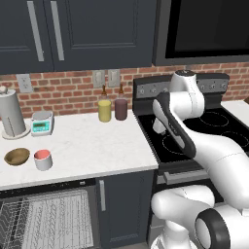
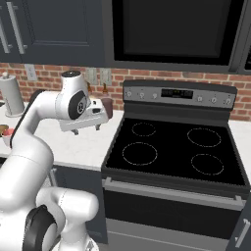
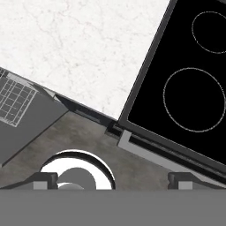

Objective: Pick up the cup and bowl from the counter, place them in the dishwasher, and close the dishwasher door.

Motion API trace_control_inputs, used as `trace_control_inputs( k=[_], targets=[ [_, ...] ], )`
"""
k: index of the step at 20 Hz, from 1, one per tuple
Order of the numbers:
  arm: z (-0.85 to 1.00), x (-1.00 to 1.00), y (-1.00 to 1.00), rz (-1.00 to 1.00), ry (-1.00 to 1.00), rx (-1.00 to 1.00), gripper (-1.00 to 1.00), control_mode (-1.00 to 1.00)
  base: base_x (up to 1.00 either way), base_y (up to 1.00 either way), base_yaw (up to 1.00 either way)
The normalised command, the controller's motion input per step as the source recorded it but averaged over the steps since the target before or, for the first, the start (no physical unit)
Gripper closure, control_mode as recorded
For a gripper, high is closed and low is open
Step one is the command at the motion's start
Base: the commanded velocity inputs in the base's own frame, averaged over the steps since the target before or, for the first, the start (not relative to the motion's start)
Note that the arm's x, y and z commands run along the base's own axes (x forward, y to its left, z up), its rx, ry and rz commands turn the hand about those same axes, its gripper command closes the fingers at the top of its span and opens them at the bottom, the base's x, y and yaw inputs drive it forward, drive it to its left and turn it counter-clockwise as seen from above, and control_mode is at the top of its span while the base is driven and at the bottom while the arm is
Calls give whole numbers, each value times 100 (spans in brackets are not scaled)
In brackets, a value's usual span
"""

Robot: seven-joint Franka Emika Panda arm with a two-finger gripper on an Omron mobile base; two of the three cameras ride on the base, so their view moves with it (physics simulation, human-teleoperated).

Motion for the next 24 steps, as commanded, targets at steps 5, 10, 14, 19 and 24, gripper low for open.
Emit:
trace_control_inputs(
  k=[5, 10, 14, 19, 24],
  targets=[
    [0, 0, 0, 0, 0, 0, -100, -100, 0, 0, 0],
    [0, 0, -5, 0, 0, 0, -100, -100, 0, 0, 0],
    [0, 0, -10, 0, 0, 0, -100, -100, 0, 0, 0],
    [0, 0, -7, 5, 0, 0, -100, 100, -11, -1, 12],
    [0, 0, 0, 0, 0, 0, -100, 100, -38, -3, 56]
  ],
)
